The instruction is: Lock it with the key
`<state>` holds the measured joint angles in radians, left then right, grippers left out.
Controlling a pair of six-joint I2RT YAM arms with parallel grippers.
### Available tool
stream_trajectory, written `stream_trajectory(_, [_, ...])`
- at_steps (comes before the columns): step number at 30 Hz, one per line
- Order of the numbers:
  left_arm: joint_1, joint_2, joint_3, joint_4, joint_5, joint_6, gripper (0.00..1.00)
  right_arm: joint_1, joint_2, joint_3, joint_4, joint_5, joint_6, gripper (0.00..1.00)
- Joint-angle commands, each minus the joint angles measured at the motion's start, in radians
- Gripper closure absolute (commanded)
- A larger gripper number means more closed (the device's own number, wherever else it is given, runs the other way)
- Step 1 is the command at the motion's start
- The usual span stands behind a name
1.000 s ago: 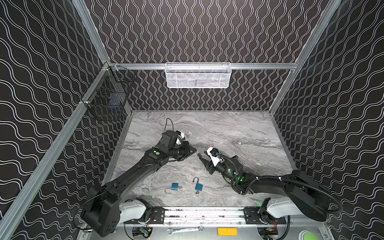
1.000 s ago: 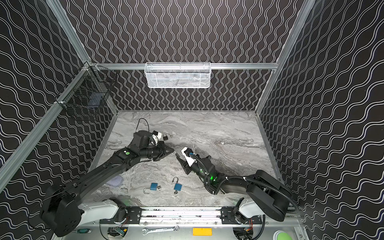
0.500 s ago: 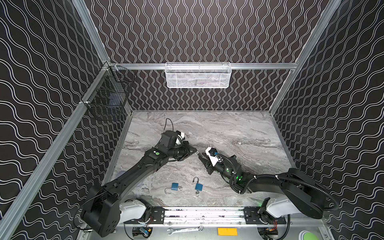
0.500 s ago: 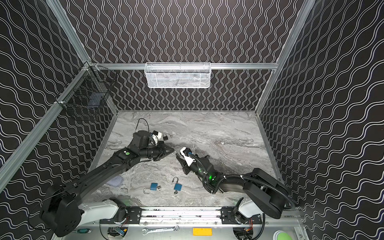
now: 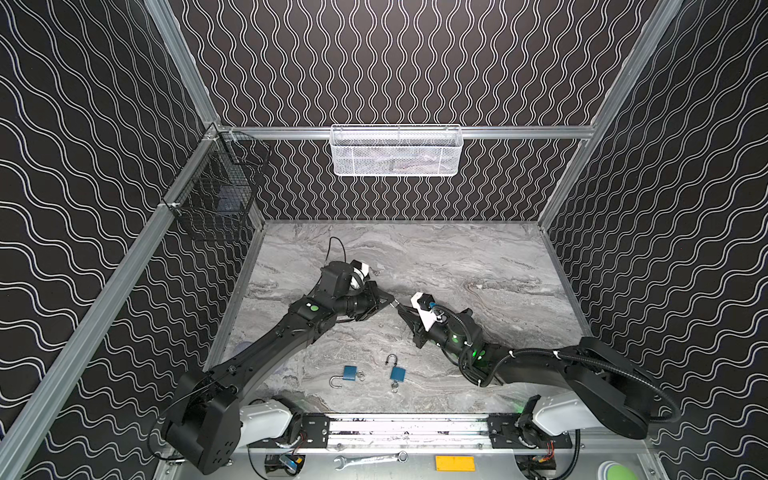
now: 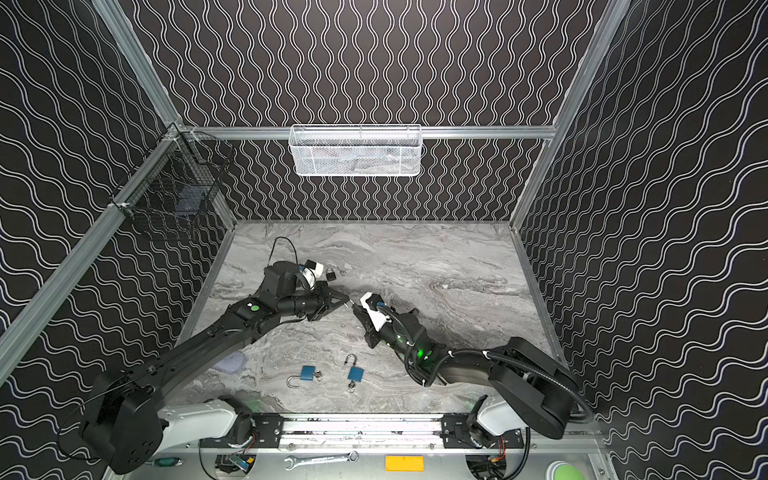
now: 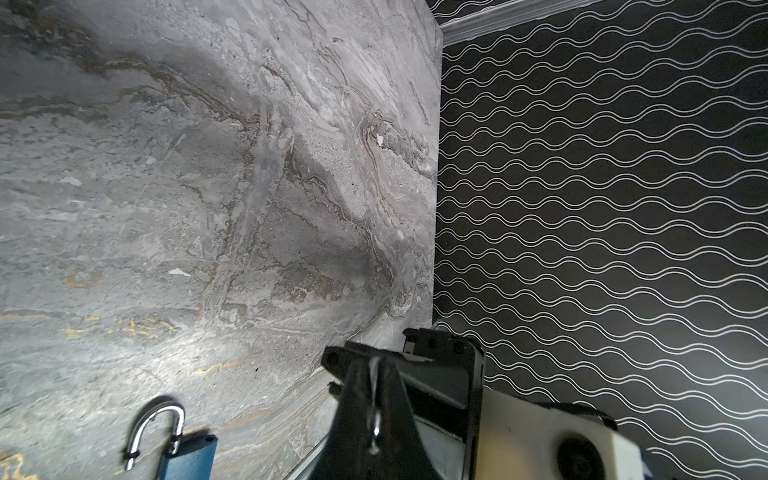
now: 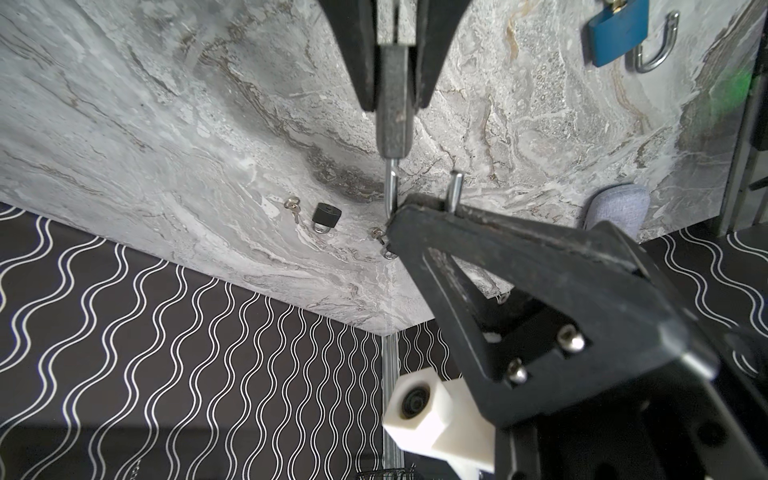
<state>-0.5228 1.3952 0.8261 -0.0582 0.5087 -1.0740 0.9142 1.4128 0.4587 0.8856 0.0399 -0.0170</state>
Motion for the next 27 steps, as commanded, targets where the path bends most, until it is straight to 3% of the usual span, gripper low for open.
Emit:
stream_trajectory(1, [0.002, -0.005, -0.021, 0.074, 0.003, 0.034, 1.00, -0.008, -0.040, 0.038, -0.019, -0.064, 0.050, 0.98])
stream_trajectory(9, [0.003, -0.020, -0.065, 0.157, -0.004, 0.173, 1.00, -0.112, -0.110, 0.145, -0.258, -0.316, 0.225, 1.00])
stream_trajectory(17, [0.003, 0.021, -0.113, 0.295, 0.016, 0.282, 1.00, -0.256, -0.134, 0.143, -0.199, -0.579, 0.488, 1.00])
stream_trajectory(27, [0.002, 0.075, -0.163, 0.445, 0.041, 0.301, 1.00, -0.329, -0.087, 0.186, -0.169, -0.714, 0.700, 1.00])
